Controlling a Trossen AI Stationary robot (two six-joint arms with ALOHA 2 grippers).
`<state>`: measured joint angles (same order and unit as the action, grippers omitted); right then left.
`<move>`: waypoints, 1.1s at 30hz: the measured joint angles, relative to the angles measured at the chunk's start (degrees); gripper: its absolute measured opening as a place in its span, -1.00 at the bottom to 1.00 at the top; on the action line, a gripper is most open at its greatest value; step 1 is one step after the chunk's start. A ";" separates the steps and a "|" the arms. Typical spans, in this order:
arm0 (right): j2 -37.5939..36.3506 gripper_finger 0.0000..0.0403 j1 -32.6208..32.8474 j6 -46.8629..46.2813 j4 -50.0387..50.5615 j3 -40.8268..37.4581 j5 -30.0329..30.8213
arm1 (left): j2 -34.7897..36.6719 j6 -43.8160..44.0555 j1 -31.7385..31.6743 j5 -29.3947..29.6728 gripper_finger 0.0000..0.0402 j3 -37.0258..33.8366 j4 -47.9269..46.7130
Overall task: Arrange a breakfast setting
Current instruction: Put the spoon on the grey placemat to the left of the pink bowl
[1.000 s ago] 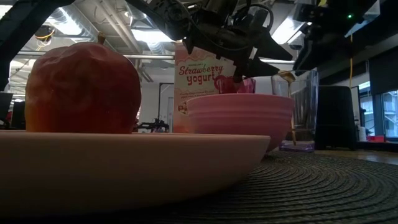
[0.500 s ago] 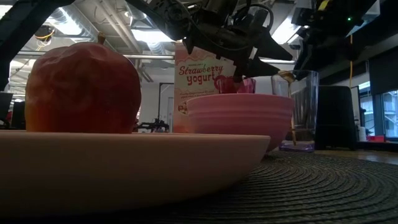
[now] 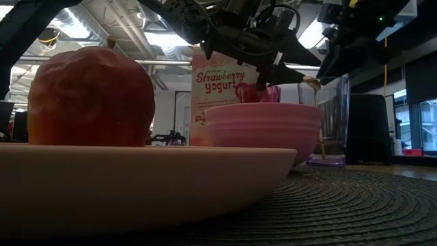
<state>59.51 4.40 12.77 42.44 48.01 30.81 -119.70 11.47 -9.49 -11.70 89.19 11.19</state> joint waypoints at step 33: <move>0.00 -0.49 0.00 4.07 -3.62 0.00 -1.73 | 0.09 0.12 -0.23 0.00 -0.26 0.04 -2.80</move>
<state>59.51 4.40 16.84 38.81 48.01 29.08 -119.61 11.60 -9.72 -11.70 89.23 8.39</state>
